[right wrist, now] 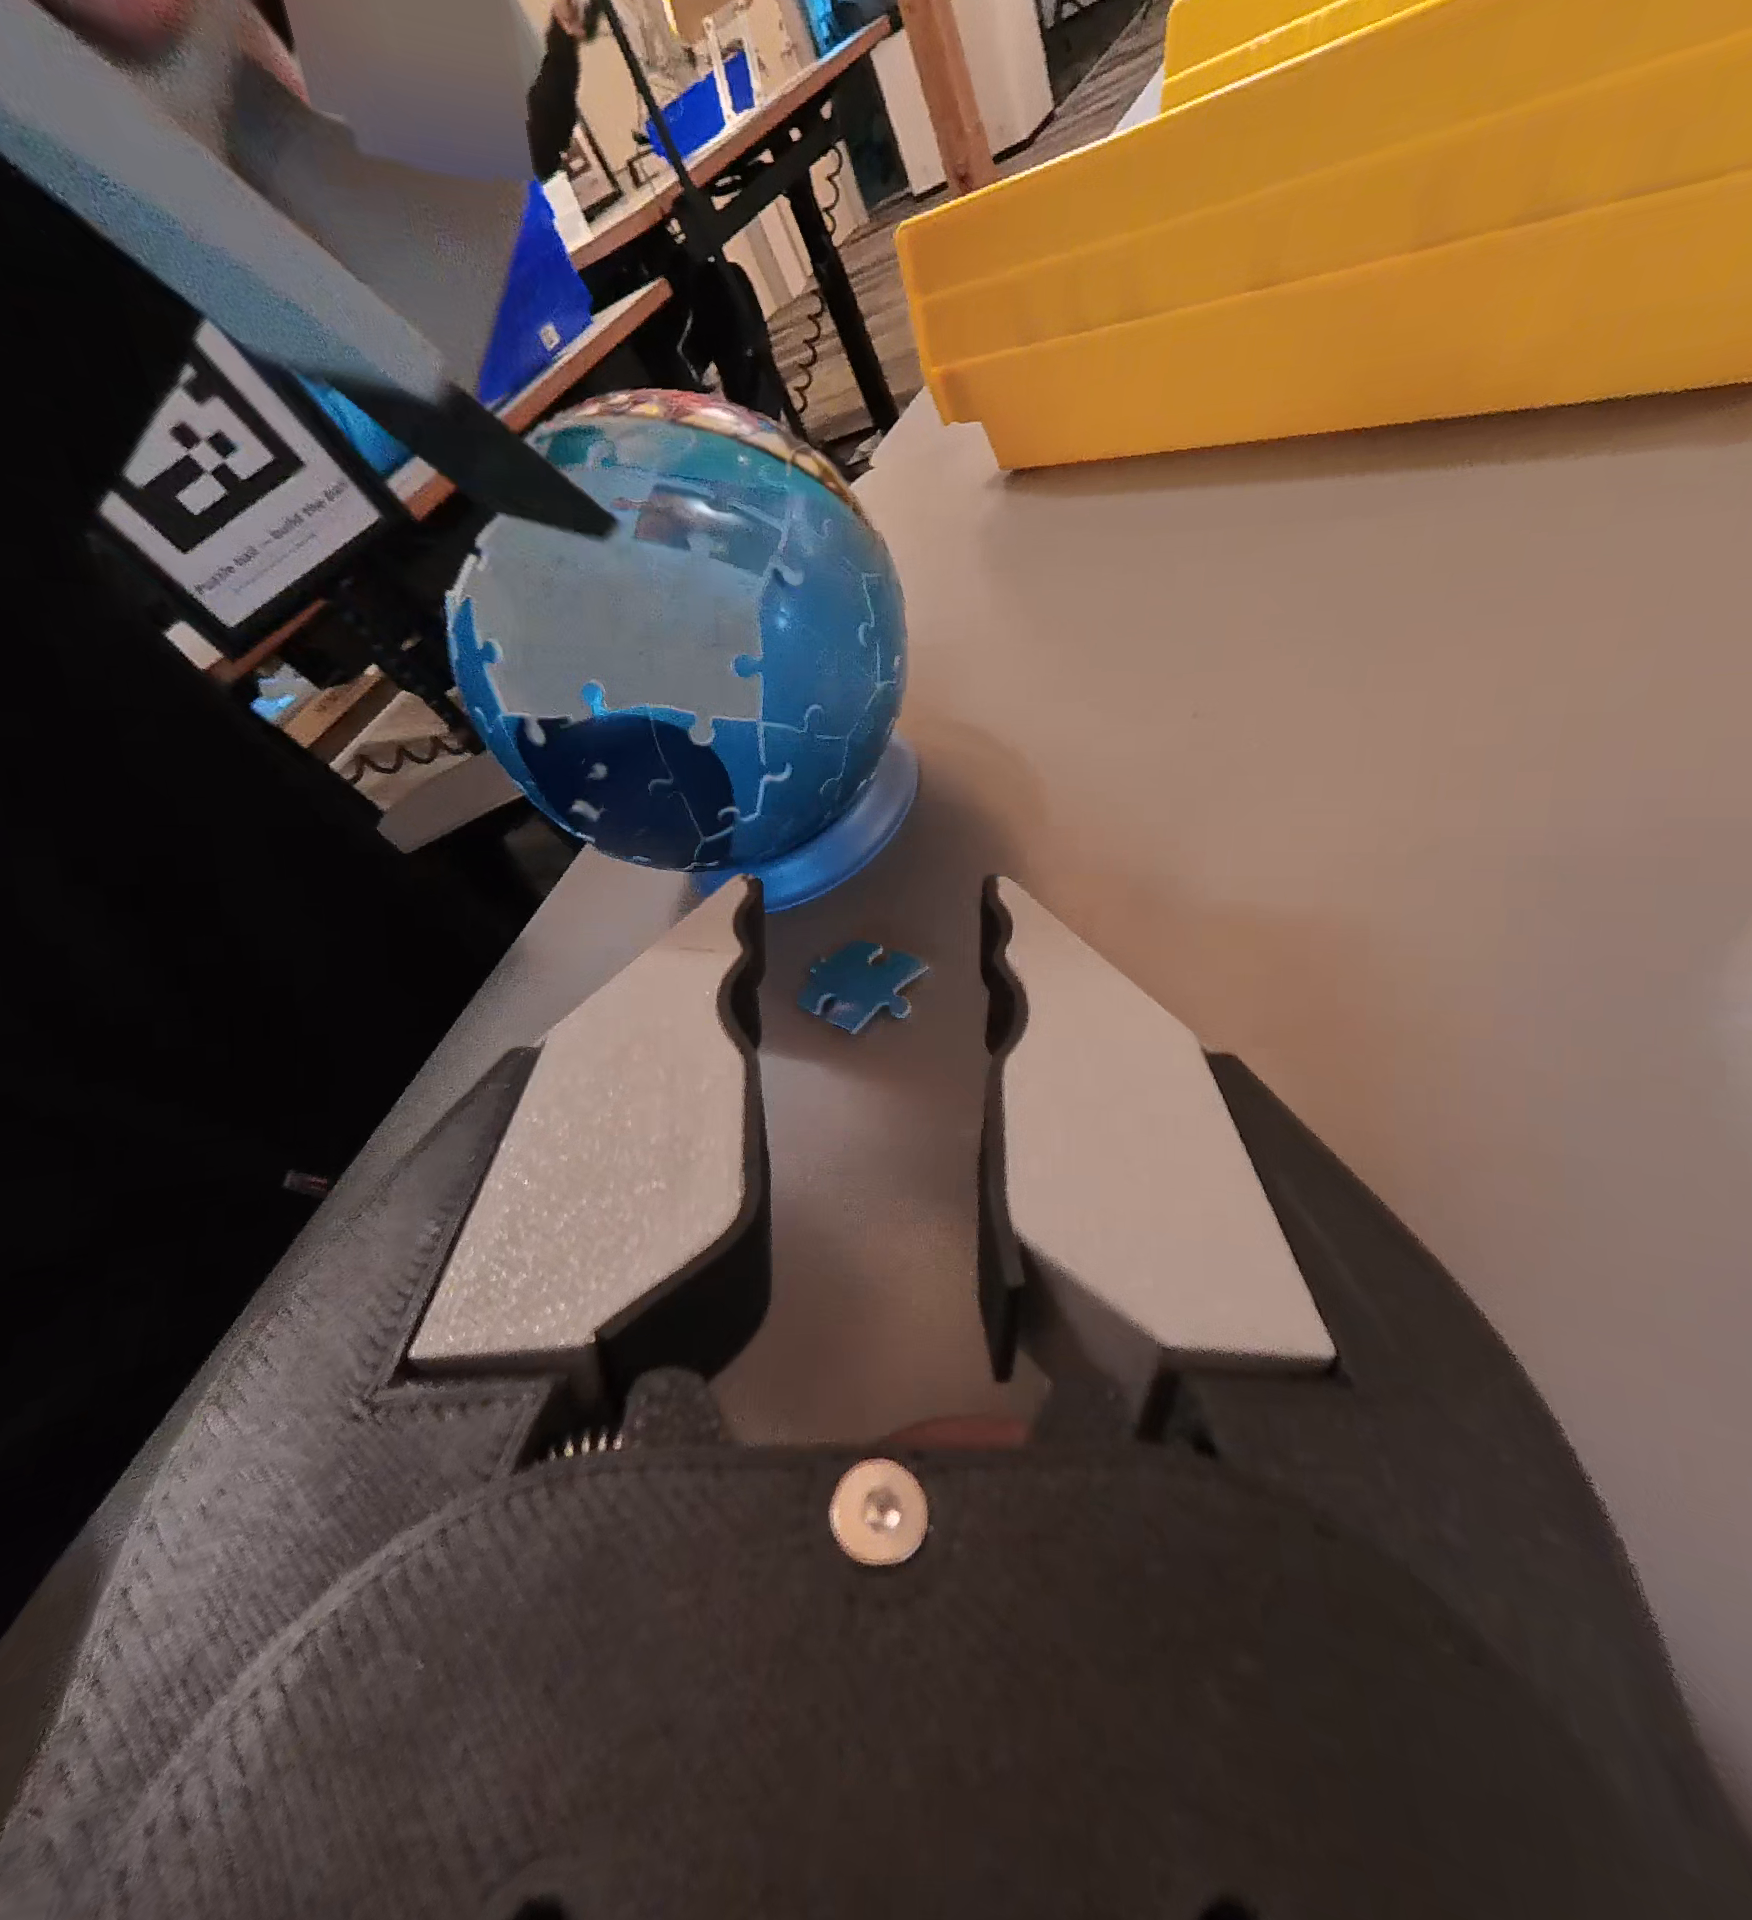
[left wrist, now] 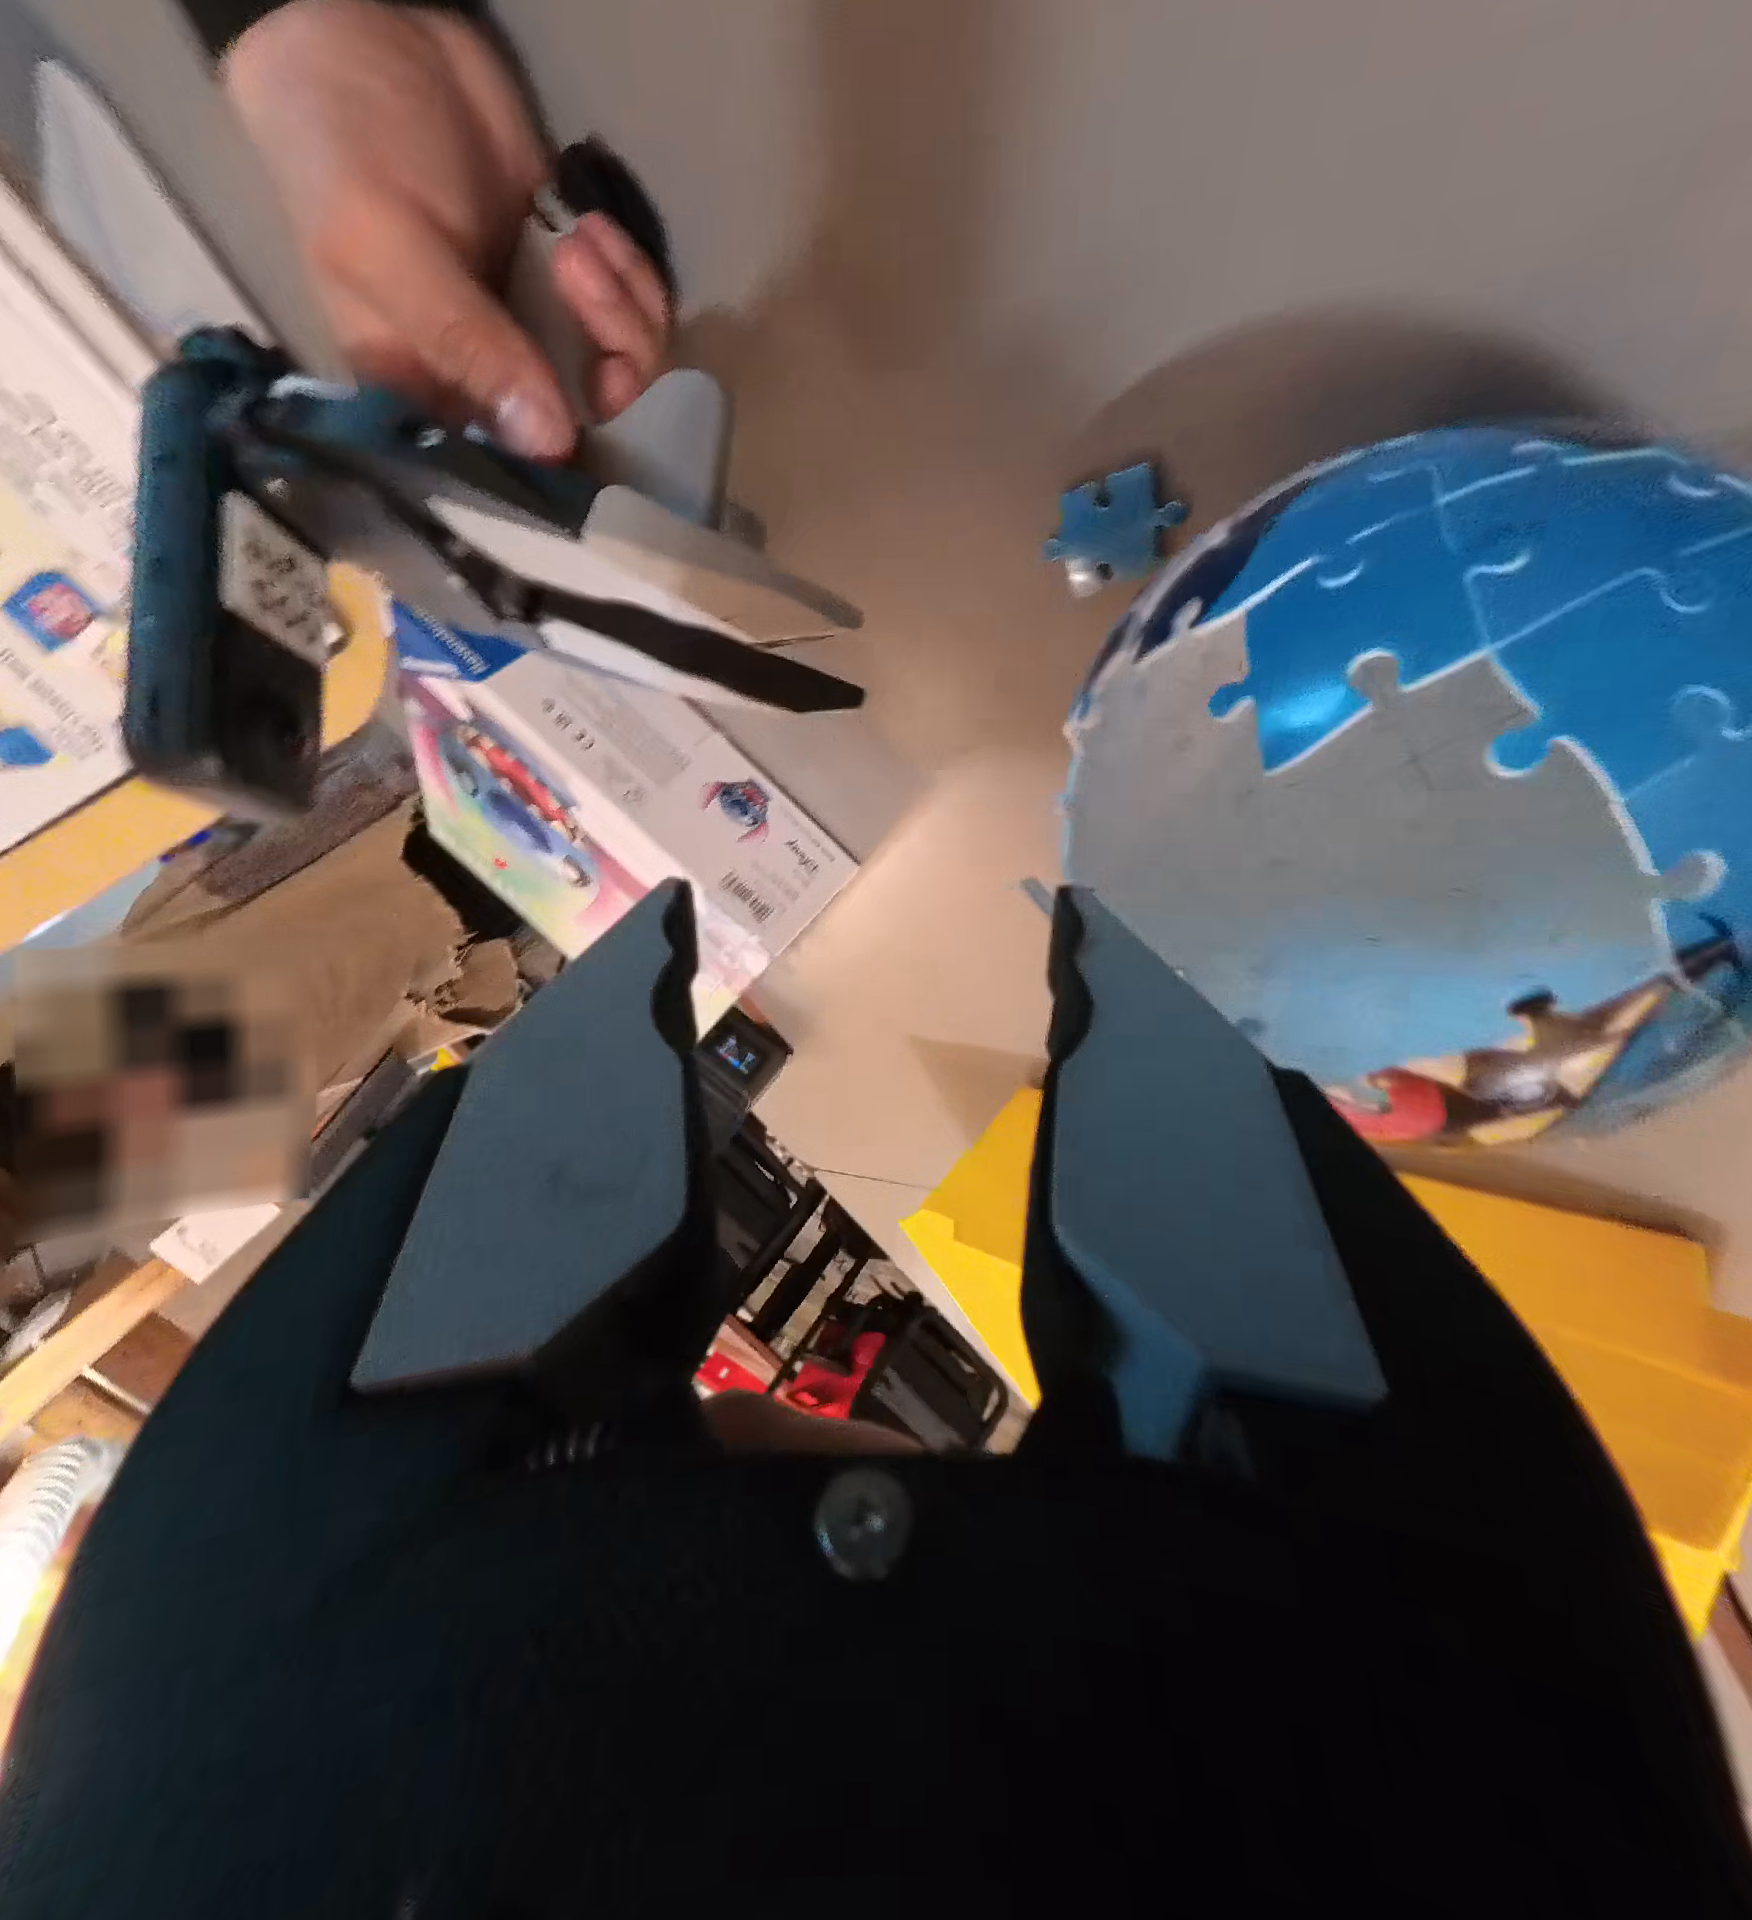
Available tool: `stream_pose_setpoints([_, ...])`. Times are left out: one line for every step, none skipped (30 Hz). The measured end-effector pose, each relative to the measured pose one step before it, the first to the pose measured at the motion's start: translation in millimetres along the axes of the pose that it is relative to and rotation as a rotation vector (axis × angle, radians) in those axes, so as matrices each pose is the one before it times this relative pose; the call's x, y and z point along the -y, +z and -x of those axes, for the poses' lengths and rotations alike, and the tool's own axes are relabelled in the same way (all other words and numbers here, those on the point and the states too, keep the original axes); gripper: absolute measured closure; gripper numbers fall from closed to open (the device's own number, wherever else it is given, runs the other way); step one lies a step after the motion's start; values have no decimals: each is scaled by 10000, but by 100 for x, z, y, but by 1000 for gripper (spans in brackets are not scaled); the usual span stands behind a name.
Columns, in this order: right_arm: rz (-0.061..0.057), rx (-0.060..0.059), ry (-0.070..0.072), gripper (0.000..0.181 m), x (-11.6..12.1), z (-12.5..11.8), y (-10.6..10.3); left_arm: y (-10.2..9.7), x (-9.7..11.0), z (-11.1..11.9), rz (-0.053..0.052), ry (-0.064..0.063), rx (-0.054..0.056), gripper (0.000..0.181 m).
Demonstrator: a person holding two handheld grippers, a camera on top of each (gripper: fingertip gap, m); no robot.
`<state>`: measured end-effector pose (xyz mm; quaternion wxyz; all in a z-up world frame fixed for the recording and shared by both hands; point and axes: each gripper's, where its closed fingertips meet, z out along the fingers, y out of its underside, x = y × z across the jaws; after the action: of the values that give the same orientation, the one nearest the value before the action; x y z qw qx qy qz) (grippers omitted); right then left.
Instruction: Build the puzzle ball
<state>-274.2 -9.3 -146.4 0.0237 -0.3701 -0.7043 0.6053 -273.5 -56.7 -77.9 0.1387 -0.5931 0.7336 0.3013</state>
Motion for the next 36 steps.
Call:
stream_pose_setpoints([-49,-125,32,142,60,-250,-106,-645,-46,430,-132,-310,252,115])
stream_pose_setpoints([-23,-114,39,142,22,-234,-61,-593,-18,384,-116,-351,196,115])
stream_pose_setpoints([-59,-77,32,141,80,-153,-71,-572,-13,372,-122,-375,204,113])
stream_pose_setpoints([-101,-101,28,141,114,-154,-105,-607,-28,363,-156,-383,246,112])
stream_pose_setpoints([-107,-159,7,140,104,-199,-165,-664,-176,308,-139,-420,259,112])
stream_pose_setpoints([-101,-212,5,140,73,-238,-228,-709,-413,285,-93,-537,260,112])
stream_pose_setpoints([-84,-299,12,140,2,-340,-302,-777,-592,348,-138,-752,276,113])
stream_pose_setpoints([-74,-389,-10,139,-39,-413,-372,-811,-713,501,-263,-978,348,118])
stream_pose_setpoints([-62,-469,-56,137,-77,-436,-394,-819,-1009,597,-234,-1063,421,131])
stream_pose_setpoints([-37,-556,-108,135,-114,-473,-417,-743,-1478,750,-78,-1115,517,142])
stream_pose_setpoints([-2,-686,-128,133,-174,-598,-427,-630,-1823,1060,33,-1253,692,143])
stream_pose_setpoints([39,-833,-147,129,-241,-790,-440,-517,-2031,1344,113,-1524,830,144])
stream_pose_setpoints([60,-862,-213,124,-277,-791,-455,-397,-2017,1110,39,-1763,596,143])
stream_pose_setpoints([66,-842,-275,119,-295,-728,-472,-236,-1908,724,-94,-2058,288,143])
stream_pose_setpoints([83,-954,-281,119,-319,-899,-510,-34,-2018,371,-110,-2174,0,147])
stream_pose_setpoints([96,-1040,-257,118,-355,-1022,-557,204,-2380,402,59,-1928,-23,154])
stream_pose_setpoints([100,-916,-235,117,-387,-831,-550,419,-2867,668,347,-1458,129,158])
stream_pose_setpoints([148,-860,-189,117,-456,-751,-555,638,-2997,907,490,-850,260,156])
stream_pose_setpoints([250,-917,-182,116,-621,-826,-519,828,-2786,1246,484,-526,513,153])
stream_pose_setpoints([324,-790,-294,116,-739,-609,-465,880,-2088,1062,281,-336,486,163])
stream_pose_setpoints([362,-565,-429,114,-805,-236,-394,301,-601,562,-365,-131,372,166])
stream_pose_setpoints([434,-498,-458,115,-885,-115,-286,75,-752,329,-30,-183,271,169])
stream_pose_setpoints([436,-432,-398,117,-849,-46,-183,-226,-403,-442,101,92,-155,163])
stream_pose_setpoints([296,-303,-306,117,-576,85,-155,-831,449,-760,-482,65,-86,178])
stream_pose_setpoints([90,-210,-204,117,-190,175,-237,-1213,1062,-874,-832,49,-47,181])
stream_pose_setpoints([-44,-124,-92,121,27,227,-296,-1081,947,-896,-654,12,-102,181])
stream_pose_setpoints([-16,15,-12,120,34,354,-273,-768,423,-812,-249,125,-147,181])
stream_pose_setpoints([24,112,37,121,-17,408,-195,-434,-97,-347,40,110,50,181])
stream_pose_setpoints([64,105,64,125,-77,319,-139,-108,-484,-172,165,21,35,173])
stream_pose_setpoints([72,52,68,128,-103,176,-82,163,-807,-574,234,46,-338,163])
stream_pose_setpoints([55,45,46,131,-89,130,-46,388,-908,-575,181,47,-447,158])
stream_pose_setpoints([52,61,35,135,-80,119,-18,571,-949,-19,158,6,-146,158])
stream_pose_setpoints([39,57,42,138,-59,79,7,682,-958,401,196,28,87,157])
stream_pose_setpoints([23,83,45,140,-33,73,20,723,-877,431,175,-15,75,155])
stream_pose_setpoints([20,162,61,141,-31,128,45,692,-778,229,254,-127,-67,154])
stream_pose_setpoints([25,266,88,145,-43,215,63,426,-551,-226,532,-289,-440,150])
